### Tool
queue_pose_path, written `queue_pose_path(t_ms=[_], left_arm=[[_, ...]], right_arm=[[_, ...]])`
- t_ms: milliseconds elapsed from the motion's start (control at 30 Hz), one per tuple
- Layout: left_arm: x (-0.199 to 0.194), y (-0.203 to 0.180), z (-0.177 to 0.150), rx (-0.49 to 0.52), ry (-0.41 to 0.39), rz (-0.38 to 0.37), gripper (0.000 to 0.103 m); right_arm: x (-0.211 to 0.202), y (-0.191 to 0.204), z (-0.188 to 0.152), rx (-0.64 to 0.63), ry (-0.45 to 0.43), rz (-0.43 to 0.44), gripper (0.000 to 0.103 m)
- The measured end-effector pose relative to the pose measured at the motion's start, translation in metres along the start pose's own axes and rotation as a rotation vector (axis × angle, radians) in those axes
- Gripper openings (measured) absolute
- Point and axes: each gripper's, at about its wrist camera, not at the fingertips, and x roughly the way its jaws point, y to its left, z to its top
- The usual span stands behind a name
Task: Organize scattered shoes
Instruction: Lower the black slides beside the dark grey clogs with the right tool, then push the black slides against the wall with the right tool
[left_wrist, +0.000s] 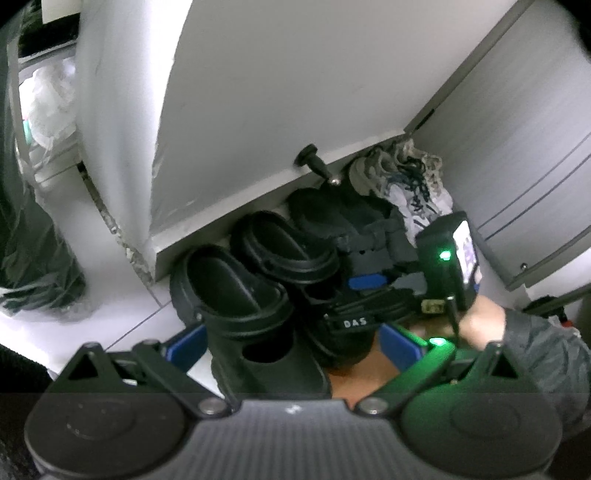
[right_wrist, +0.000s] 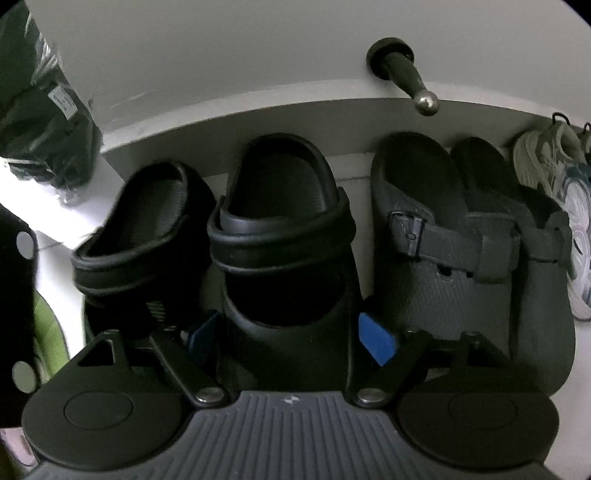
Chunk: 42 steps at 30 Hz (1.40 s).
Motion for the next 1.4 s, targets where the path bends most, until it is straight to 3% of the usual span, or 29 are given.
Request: queue_pose_path(t_ms=[167,333,633,867,1033,1067,1133,1167,1267,1333,1400], left_arm=[[-0.005,-0.001,0.001,-0.004,-0.013,-0.012,0.101],[-0.009,0.0,0.0,-0.013,-0.016,-0.018,0.101],[-0.01,-0.002,-0.006,0.001,0.003,-0.027,0.101],[-0.015,-0.001,-0.007,-0.002,-0.007,-0.02,0.101],[-0.015,0.002,-0.006,-0.015,-0.01,-0.014,0.101],[-0.014,0.001,-0.006,-0.014,-0.009,-0.015,0.101],[-0.014,0.001,-0.006,-0.011,-0.006,-0.018,0.101],[-0.013,0.0,-0.006,-0.009,-0.004,-0.02,0.101],[-0.013,0.0,-0.007,0.003,-0.001,-0.025,0.101],[-0.012,0.001,-0.007,-0.001,-0.001,-0.027,0.101],[-0.011,0.003,-0.007,-0.013,-0.001,-0.029,0.101]], right_arm=[[-0.025,0.009,0.0,0.004,-0.022,0.055,0.085],[-0.029,0.031,-0.002,-0.035,0.015,0.138,0.085],[0.0,0.074,-0.013,-0.091,0.123,0.229,0.086],[0.011,0.091,-0.02,-0.152,0.111,0.158,0.076],[0.009,0.081,-0.012,-0.117,0.069,0.144,0.069],[0.01,0.082,-0.008,-0.134,0.052,0.088,0.038],[0.011,0.085,-0.002,-0.165,0.019,-0.022,0.036],[0.017,0.078,0.002,-0.146,0.028,-0.03,0.033],[0.02,0.066,0.007,-0.069,0.072,0.02,0.034],[0.014,0.07,0.007,-0.101,0.06,0.024,0.036],[0.008,0.07,0.004,-0.09,0.071,0.08,0.05]])
